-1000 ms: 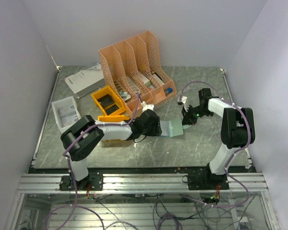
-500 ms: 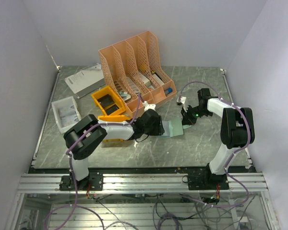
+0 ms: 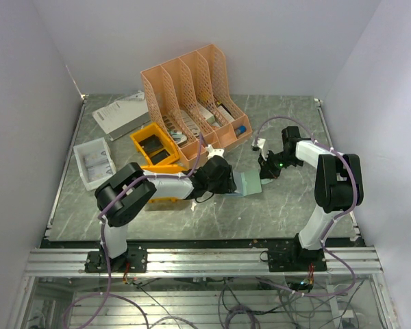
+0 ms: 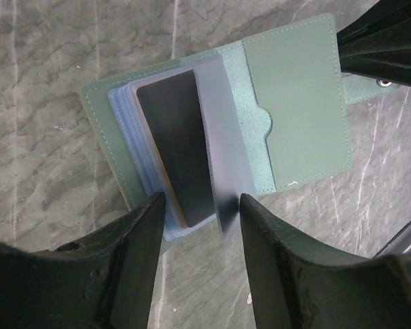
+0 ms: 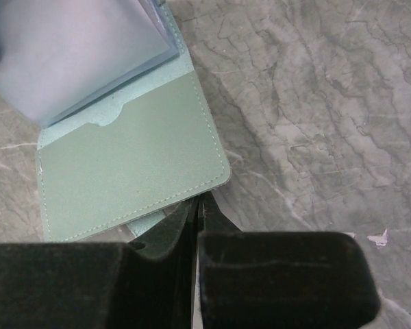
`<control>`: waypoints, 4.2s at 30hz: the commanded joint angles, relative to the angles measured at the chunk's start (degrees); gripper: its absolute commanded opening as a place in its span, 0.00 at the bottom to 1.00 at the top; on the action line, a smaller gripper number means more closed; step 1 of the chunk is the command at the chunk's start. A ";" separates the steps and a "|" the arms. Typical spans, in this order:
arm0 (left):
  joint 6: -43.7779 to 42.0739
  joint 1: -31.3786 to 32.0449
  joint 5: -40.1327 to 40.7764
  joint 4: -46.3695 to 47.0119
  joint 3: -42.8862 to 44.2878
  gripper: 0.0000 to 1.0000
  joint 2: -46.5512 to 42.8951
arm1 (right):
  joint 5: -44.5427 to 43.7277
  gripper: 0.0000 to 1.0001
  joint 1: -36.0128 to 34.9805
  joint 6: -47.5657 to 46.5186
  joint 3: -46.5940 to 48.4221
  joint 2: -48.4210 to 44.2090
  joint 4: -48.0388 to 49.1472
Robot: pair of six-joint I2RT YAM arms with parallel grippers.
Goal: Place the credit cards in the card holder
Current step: Open the card holder at the center of the board.
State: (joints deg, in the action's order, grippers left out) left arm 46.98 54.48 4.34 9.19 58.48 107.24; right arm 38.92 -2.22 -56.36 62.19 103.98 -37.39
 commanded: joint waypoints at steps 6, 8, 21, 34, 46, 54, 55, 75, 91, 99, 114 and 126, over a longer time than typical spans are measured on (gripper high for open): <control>0.42 0.80 -3.68 2.92 2.85 0.57 0.34 | -0.07 0.00 -0.65 -0.16 0.24 1.22 -0.32; 0.71 0.80 -4.33 3.97 3.03 0.57 0.38 | -0.01 0.00 -0.66 -0.16 0.27 1.22 -0.32; 1.52 0.82 -8.68 10.10 7.46 0.57 4.88 | 3.31 0.07 0.96 1.79 1.70 -1.16 -0.93; 3.05 1.11 -13.47 16.38 13.55 0.57 9.48 | 1.43 0.12 2.96 5.86 1.26 -4.33 2.84; 4.34 2.19 -17.55 16.74 20.74 0.58 17.50 | 4.86 0.20 11.52 9.49 1.11 -9.90 4.87; 0.42 2.39 -12.97 16.84 17.11 0.58 11.25 | 16.49 0.16 12.25 5.17 2.32 -7.81 -1.94; -0.59 2.39 -11.97 16.70 15.72 0.58 9.79 | 17.40 0.13 12.08 3.99 2.78 -6.97 -3.49; -0.55 2.22 -1.34 12.80 -0.03 0.65 -3.80 | 3.63 0.00 3.61 4.07 6.35 5.35 -7.97; 0.16 0.91 -2.62 5.09 7.25 0.68 4.99 | -2.96 0.00 2.26 7.00 6.79 8.31 -6.30; -0.52 0.91 -3.26 2.00 10.47 0.68 7.77 | -2.89 0.00 2.13 6.84 6.81 8.29 -6.58; -1.29 0.89 -0.82 -4.17 12.79 0.69 8.09 | -2.86 0.00 1.96 6.65 6.91 8.33 -6.69; -0.76 0.99 -7.39 0.17 14.24 0.68 10.39 | -2.97 0.00 1.87 6.65 6.89 8.28 -6.69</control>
State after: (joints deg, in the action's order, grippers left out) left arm 46.68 55.64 0.71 6.63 70.85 116.07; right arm 40.25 -0.08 -48.62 69.23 110.19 -45.71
